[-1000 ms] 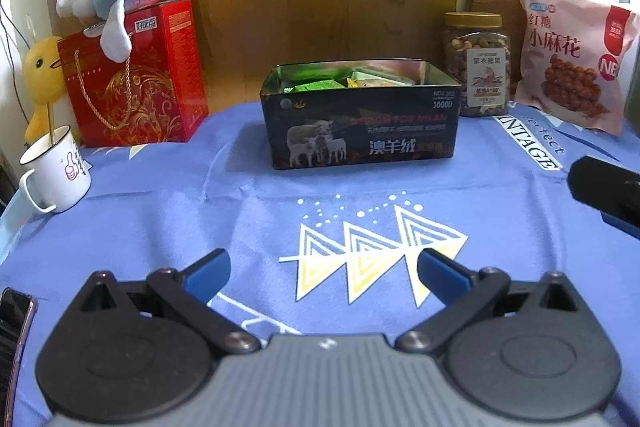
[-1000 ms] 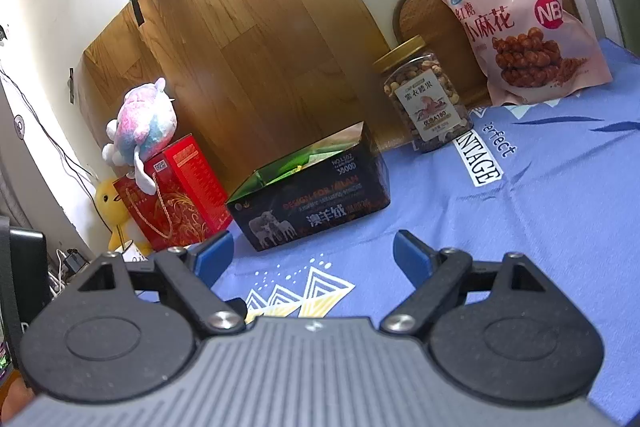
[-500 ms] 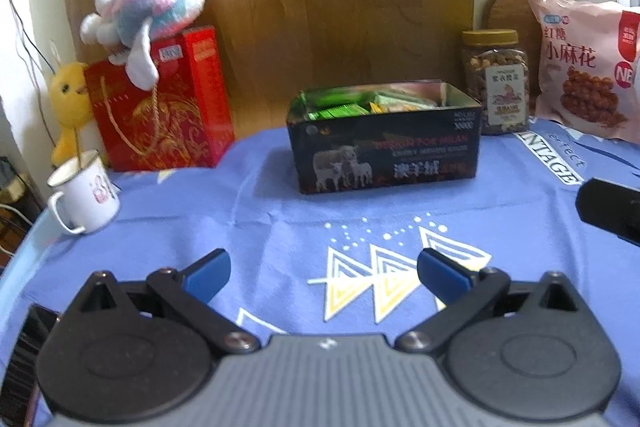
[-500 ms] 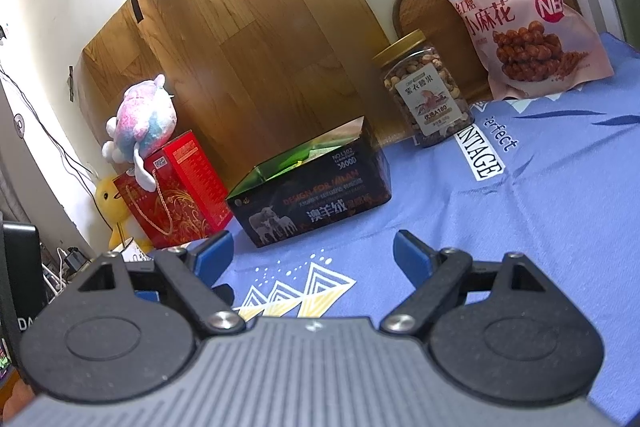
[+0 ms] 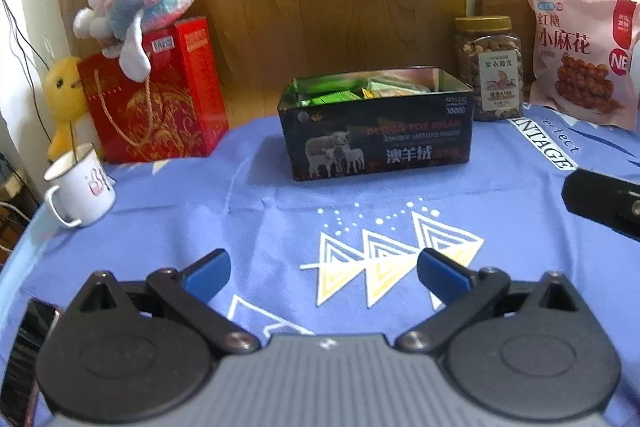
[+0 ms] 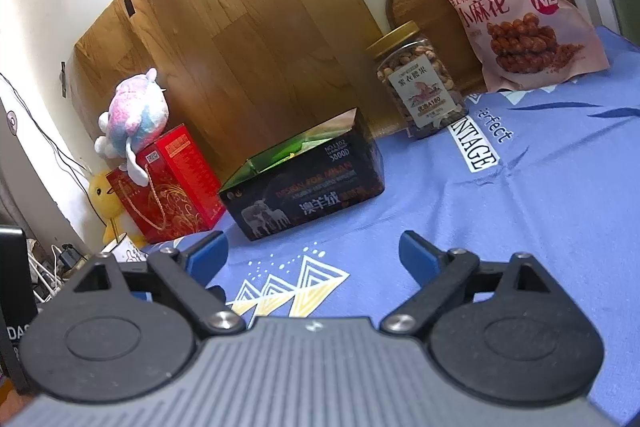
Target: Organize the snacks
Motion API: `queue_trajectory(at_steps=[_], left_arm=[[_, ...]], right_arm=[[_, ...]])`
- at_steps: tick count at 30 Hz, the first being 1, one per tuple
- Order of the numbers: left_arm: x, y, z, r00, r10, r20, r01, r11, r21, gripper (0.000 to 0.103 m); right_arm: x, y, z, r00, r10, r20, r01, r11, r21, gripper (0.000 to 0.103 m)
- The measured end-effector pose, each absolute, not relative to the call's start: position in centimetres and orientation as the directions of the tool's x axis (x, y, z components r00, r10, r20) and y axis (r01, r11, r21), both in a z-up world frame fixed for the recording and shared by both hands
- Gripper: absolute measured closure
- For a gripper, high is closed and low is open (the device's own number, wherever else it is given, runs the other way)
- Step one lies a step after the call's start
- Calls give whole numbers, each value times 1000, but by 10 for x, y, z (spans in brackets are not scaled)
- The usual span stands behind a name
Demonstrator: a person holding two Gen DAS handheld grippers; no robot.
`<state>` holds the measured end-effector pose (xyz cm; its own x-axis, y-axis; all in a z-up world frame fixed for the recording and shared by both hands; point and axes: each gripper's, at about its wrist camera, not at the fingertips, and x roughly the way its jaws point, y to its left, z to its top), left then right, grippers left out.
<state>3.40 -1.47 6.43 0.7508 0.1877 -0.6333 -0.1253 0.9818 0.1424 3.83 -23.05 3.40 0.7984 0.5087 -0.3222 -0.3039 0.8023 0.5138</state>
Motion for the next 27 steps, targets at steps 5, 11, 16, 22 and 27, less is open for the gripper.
queue_trajectory(at_steps=[5,11,16,22,27], left_arm=[[35,-16,63,738,167,-654,-109,986,128,0],[33,-14,63,738,172,-653,-115,985,128,0],[33,-15,64,739,178,-650,-116,984,137,0],[30,-19,64,755,212,-620,-130,976,176,0],[32,-24,67,780,189,-597,-115,980,160,0]], right_arm=[[38,-232,35,792,523,-314,-320,794,516,9],[36,-233,35,789,529,-311,-323,789,523,9],[36,-234,34,789,530,-310,-321,787,527,9],[37,-234,31,785,531,-320,-320,789,525,9],[37,-236,25,783,518,-345,-302,801,516,9]])
